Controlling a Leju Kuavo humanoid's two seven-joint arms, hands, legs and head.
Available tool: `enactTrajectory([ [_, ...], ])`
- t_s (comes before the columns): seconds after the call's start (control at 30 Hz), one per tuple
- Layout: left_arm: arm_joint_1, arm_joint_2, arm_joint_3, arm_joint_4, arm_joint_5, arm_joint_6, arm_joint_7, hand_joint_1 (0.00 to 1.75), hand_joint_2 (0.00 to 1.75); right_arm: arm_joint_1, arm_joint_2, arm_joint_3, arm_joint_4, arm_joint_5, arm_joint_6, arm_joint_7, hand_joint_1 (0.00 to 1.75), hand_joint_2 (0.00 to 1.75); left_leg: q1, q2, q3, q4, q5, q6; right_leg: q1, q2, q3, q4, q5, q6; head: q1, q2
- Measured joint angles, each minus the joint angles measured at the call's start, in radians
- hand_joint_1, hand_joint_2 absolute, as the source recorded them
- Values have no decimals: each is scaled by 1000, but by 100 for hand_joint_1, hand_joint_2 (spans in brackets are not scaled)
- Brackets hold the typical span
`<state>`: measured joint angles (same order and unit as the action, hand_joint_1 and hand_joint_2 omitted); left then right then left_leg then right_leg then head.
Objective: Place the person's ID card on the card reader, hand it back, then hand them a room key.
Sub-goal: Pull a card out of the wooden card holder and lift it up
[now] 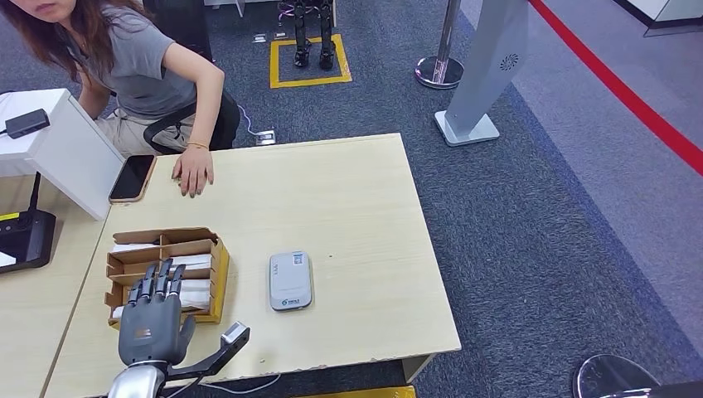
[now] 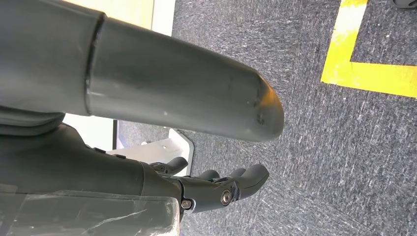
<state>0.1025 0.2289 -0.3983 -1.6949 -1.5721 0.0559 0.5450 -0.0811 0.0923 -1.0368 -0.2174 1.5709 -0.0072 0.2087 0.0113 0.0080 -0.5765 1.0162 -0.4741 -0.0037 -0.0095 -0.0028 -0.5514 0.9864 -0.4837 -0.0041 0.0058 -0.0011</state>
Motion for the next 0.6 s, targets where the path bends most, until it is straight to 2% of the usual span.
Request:
enactTrajectory([
  [0.4, 1, -10, 0, 1, 0, -33, 27, 175, 175, 0, 0, 0, 0, 0, -4, 0, 0, 0, 0, 0, 0, 0, 0, 0, 0, 0, 0, 0, 0, 0, 0, 0],
  [0.6, 1, -23, 11, 1, 0, -32, -10, 175, 175, 0, 0, 0, -1, 0, -18, 0, 0, 0, 0, 0, 0, 0, 0, 0, 0, 0, 0, 0, 0, 0, 0, 0],
])
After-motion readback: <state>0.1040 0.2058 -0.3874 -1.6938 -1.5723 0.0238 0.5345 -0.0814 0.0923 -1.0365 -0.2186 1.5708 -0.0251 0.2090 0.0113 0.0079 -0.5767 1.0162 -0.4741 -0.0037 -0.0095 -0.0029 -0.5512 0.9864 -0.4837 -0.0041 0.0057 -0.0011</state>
